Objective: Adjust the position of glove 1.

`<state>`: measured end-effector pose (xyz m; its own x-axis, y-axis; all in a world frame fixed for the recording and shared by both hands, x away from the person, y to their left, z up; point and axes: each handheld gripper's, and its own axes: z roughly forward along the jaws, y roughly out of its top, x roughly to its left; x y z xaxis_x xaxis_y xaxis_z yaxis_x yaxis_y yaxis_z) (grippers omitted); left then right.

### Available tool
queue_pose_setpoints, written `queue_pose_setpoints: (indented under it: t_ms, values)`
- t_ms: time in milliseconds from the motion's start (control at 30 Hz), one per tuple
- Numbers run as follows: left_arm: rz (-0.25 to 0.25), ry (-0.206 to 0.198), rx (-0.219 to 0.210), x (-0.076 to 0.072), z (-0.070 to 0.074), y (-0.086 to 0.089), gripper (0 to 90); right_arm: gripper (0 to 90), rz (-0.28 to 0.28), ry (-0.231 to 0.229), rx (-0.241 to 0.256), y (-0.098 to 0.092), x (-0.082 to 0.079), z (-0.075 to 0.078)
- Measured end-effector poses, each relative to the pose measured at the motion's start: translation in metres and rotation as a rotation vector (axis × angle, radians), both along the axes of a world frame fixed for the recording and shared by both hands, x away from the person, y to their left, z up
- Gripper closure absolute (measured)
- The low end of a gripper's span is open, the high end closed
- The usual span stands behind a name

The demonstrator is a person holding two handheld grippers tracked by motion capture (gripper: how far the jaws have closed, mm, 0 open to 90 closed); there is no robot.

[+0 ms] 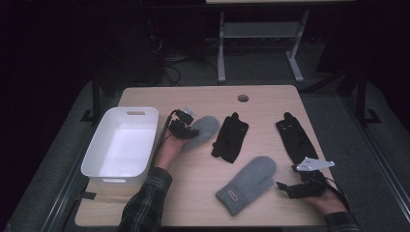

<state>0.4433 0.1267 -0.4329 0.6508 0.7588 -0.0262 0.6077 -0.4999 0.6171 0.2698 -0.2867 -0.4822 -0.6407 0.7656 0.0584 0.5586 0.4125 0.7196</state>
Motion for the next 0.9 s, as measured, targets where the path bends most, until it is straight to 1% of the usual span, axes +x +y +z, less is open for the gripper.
queue_pose_setpoints:
  t_ms: [33,133,167,300,367,467,500,567,633,767,800,867,900]
  values:
    - [0.005,0.005,-0.012,-0.001,0.003,0.0,76.1,9.5,0.0,0.0,0.0,0.0,0.0,0.0]
    - [-0.007,0.016,-0.023,-0.007,0.011,-0.002,76.2,9.6,0.0,0.0,-0.002,0.0,0.0,0.0]
    - [-0.011,0.015,-0.033,-0.009,0.013,-0.003,76.3,9.5,0.0,0.0,-0.002,0.0,0.0,0.0]
    - [-0.046,0.021,-0.062,-0.017,0.022,-0.007,76.4,9.5,0.0,0.0,-0.003,0.0,0.0,0.0]
    - [-0.07,0.031,-0.064,-0.021,0.027,-0.009,76.4,9.5,-0.001,-0.001,-0.003,0.0,0.0,0.0]
    - [-0.089,0.046,-0.08,-0.028,0.033,-0.014,76.4,9.5,0.0,-0.004,-0.006,0.001,0.0,0.0]
    - [-0.097,0.045,-0.079,-0.031,0.035,-0.016,76.4,9.5,0.001,-0.005,-0.006,0.001,0.0,0.0]
    - [-0.11,0.045,-0.094,-0.037,0.039,-0.021,76.3,9.5,0.001,-0.005,-0.009,0.001,0.0,0.0]
    - [-0.123,0.045,-0.101,-0.042,0.043,-0.025,76.3,9.5,0.0,-0.006,-0.011,0.001,0.0,0.0]
    - [-0.149,0.041,-0.103,-0.052,0.049,-0.034,76.4,9.5,-0.002,-0.008,-0.017,0.002,-0.001,0.0]
    - [-0.156,0.042,-0.105,-0.054,0.05,-0.036,76.4,10.2,0.002,-0.007,-0.02,0.002,-0.001,0.0]
    - [-0.167,0.048,-0.111,-0.057,0.051,-0.04,76.4,17.7,0.013,0.01,-0.024,0.001,-0.003,0.004]
    - [-0.17,0.048,-0.108,-0.058,0.051,-0.041,76.5,22.6,0.02,-0.002,-0.02,0.001,-0.005,0.007]
